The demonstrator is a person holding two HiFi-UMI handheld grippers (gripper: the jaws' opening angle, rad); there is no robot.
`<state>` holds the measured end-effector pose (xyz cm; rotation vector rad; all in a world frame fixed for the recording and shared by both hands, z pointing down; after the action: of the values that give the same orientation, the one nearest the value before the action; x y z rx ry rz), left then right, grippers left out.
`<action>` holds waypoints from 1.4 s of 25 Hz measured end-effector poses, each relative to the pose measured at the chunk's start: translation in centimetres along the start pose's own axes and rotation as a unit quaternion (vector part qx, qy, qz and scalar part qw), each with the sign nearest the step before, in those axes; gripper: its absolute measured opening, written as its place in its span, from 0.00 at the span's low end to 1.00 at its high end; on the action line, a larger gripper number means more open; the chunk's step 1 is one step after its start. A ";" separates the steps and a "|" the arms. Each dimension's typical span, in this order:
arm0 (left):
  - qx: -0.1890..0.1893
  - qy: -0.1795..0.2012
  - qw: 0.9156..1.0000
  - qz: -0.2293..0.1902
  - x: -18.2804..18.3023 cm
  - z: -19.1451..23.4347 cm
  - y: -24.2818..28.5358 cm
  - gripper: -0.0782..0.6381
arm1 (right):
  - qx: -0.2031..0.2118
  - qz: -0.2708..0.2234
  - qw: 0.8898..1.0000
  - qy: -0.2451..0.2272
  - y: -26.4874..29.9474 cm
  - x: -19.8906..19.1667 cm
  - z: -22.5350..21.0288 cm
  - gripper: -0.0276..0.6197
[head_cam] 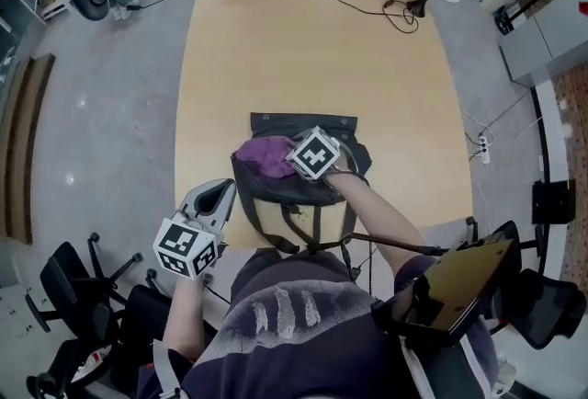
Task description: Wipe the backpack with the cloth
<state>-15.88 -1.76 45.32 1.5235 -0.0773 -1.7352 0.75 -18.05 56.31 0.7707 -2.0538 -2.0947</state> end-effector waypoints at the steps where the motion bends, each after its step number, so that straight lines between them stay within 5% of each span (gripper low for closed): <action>1: -0.001 0.001 1.000 0.000 0.0 -0.3 0.1 0.12 | -0.012 0.006 1.000 -0.005 -0.3 -0.6 -0.6 0.13; 11: -0.024 0.022 0.999 0.003 0.6 -3.7 1.7 0.12 | -0.087 0.027 0.995 0.029 -2.4 -6.9 -6.0 0.13; 21: -0.029 0.024 0.999 0.007 0.2 -6.3 1.8 0.12 | -0.187 0.095 0.975 0.068 -5.4 -13.5 -13.6 0.13; 26: -0.041 0.040 0.998 0.002 0.8 -8.4 2.9 0.12 | -0.218 0.066 0.970 0.085 -10.6 -16.6 -15.0 0.13; 29: -0.044 0.045 0.998 0.000 1.0 -9.6 3.5 0.12 | -0.207 0.055 0.974 0.070 -11.2 -17.6 -13.0 0.13; 35: -0.061 0.065 0.996 -0.005 1.3 -11.5 5.4 0.12 | -0.113 0.022 0.990 0.077 -5.9 -18.0 -7.4 0.13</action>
<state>-3.20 -1.01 44.02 1.5448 0.1011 -1.6142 21.02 -16.79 55.94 0.8144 -1.7051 -2.1230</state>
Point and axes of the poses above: the fingertips, and each gripper's own axes: y forward along the fingers, z to its left, x out of its top, the point moved 7 cm from there along -y, backward along the fingers, and after that the axes turned 11 degrees about z, right-handed, at the moved point
